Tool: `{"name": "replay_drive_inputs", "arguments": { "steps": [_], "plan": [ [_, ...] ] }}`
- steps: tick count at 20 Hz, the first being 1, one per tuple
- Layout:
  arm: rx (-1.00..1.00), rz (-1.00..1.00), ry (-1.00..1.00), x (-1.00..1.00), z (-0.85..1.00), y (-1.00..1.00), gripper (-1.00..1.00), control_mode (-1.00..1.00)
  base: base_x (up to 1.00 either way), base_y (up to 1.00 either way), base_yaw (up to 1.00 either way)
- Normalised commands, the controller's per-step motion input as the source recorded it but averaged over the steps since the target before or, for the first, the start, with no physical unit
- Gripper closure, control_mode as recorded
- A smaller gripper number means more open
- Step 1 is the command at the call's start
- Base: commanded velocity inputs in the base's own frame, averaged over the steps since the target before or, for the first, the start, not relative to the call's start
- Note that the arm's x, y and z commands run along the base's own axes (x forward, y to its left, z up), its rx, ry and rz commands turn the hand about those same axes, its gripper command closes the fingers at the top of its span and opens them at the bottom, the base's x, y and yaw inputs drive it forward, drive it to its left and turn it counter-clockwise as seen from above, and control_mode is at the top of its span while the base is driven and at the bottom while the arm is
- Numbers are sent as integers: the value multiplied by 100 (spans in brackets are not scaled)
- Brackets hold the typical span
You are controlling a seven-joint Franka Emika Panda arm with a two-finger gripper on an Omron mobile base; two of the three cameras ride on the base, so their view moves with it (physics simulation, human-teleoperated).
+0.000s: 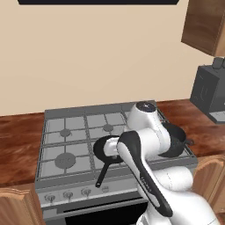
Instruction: Move the pot and pan from the stove into the sink.
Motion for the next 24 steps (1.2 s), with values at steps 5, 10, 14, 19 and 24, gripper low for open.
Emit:
{"name": "replay_drive_inputs", "arguments": {
  "steps": [5,10,14,19,24],
  "plan": [
    [-2,-2,0,0,-37,22,-100,-100,0,0,0],
    [-3,-4,2,7,-39,26,-100,-100,0,0,0],
    [-5,-5,1,20,-35,22,-100,-100,0,0,0],
    [-5,-8,0,35,-28,10,-100,-100,0,0,0],
    [-1,-7,2,35,-37,12,-100,-100,0,0,0]
  ]
}}
